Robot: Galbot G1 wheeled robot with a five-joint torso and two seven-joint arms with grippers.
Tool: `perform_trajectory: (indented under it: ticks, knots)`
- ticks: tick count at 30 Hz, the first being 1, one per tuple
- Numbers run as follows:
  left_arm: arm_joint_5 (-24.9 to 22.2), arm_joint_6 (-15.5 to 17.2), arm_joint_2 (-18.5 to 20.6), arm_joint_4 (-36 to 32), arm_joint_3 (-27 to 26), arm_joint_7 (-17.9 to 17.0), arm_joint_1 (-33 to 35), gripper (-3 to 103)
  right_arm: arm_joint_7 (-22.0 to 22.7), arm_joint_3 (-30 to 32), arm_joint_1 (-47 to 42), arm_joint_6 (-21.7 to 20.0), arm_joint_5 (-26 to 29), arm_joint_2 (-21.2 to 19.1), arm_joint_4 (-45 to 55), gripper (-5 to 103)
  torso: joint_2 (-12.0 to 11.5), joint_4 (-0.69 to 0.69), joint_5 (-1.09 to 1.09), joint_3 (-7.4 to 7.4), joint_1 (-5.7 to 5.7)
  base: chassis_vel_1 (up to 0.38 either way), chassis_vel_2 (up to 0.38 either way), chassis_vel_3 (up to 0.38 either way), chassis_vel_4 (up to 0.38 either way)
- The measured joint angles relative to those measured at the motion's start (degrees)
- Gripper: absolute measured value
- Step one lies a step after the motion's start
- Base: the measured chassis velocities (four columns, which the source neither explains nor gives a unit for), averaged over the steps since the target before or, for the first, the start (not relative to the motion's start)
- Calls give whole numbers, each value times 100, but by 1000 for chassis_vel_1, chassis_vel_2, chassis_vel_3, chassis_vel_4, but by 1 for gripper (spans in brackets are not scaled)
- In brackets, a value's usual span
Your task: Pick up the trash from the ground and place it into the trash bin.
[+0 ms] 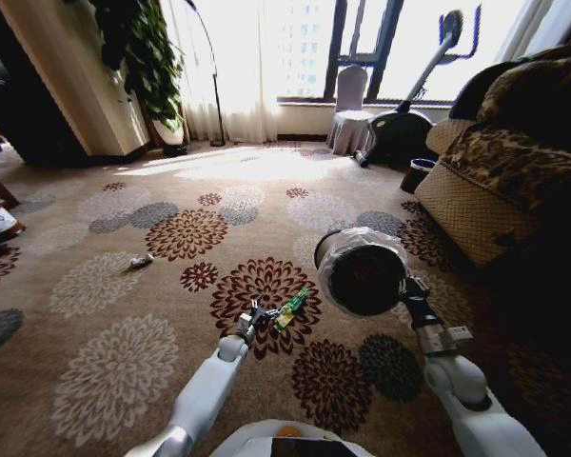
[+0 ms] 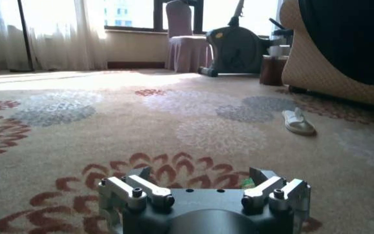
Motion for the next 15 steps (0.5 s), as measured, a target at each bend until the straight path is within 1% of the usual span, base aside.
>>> perform_trajectory:
  ticks: [1,3,4,6,7,9,11,13,14,15]
  knots:
    - [3,7,2,-66,-27,-23,35,100,0,0,0,0,0,0,0,0,0,0,0,0,0,0,0,0,0]
    - [24,56,21,-479,-197,-173,263,100,0,0,0,0,0,0,0,0,0,0,0,0,0,0,0,0,0]
    - [24,56,21,-479,-197,-173,263,100,0,0,0,0,0,0,0,0,0,0,0,0,0,0,0,0,0]
    - [42,98,38,-870,-355,-315,475,100,0,0,0,0,0,0,0,0,0,0,0,1,0,0,0,0,0]
    - [42,98,38,-870,-355,-315,475,100,0,0,0,0,0,0,0,0,0,0,0,1,0,0,0,0,0]
    - [59,147,55,-1284,-525,-464,706,100,0,0,0,0,0,0,0,0,0,0,0,1,0,0,0,0,0]
    - [64,158,59,-1384,-563,-499,760,100,0,0,0,0,0,0,0,0,0,0,0,1,0,0,0,0,0]
    - [83,205,78,-1801,-734,-651,989,100,0,0,0,0,0,0,0,0,0,0,0,1,0,0,0,0,0]
    - [83,205,78,-1801,-734,-651,989,100,0,0,0,0,0,0,0,0,0,0,0,1,0,0,0,0,0]
    - [89,223,86,-1965,-800,-708,1078,100,0,0,0,0,0,0,0,0,0,0,0,1,0,0,0,0,0]
